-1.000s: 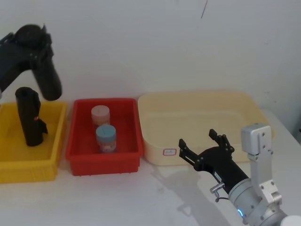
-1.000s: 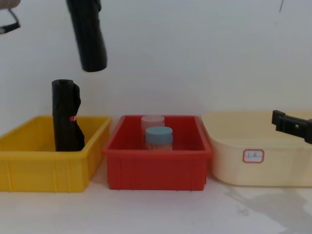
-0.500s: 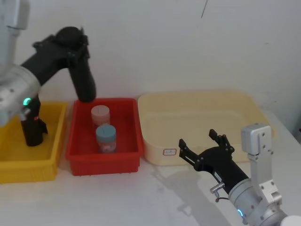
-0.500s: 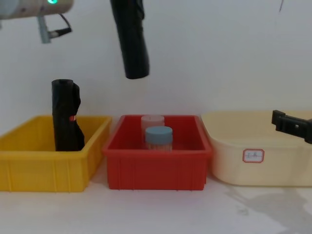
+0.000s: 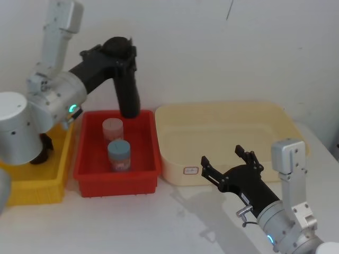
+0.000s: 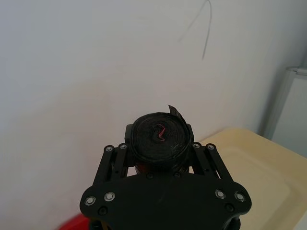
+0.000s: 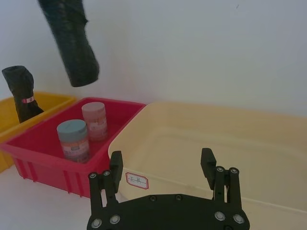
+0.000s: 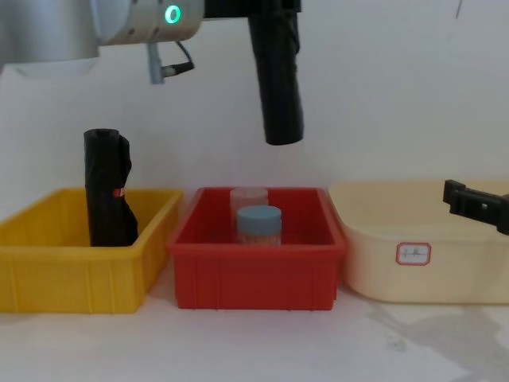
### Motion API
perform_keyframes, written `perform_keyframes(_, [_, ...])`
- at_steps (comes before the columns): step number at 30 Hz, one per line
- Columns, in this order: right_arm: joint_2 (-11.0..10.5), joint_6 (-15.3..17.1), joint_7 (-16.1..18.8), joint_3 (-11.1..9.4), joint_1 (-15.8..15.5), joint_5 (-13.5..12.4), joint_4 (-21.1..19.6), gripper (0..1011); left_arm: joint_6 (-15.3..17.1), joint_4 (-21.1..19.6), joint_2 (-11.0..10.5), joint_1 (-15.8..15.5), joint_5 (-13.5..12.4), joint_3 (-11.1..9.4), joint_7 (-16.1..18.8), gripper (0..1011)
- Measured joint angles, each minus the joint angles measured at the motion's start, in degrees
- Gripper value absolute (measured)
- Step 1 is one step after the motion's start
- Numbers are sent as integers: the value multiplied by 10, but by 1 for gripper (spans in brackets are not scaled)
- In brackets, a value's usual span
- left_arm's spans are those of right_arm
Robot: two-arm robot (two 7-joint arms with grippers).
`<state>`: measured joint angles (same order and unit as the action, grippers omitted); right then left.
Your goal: Pick up the garbage bag with the one hand and transfer it to the other hand.
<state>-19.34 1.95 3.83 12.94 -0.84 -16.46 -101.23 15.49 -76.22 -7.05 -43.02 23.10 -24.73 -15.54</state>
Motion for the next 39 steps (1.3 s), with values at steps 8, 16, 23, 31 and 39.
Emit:
perform_keyframes(8, [0,0,0,0,0,0,0,1000,5,34,21,-23,-8,-17,-7,527])
perform_keyframes(16, [4,15,2,0,10,-3,3,999,10,53,33,-35,-13,-27,-11,527])
perform_keyframes(23, [11,47,13,10,41,-6,13,1000,12,61,39,-41,-15,-32,-13,527])
perform_keyframes(31, [27,83,24,33,91,0,33,1000,13,66,42,-44,-16,-34,-14,527])
perform_keyframes(39, [49,107,29,56,141,13,61,1000,14,69,44,-46,-17,-36,-15,527])
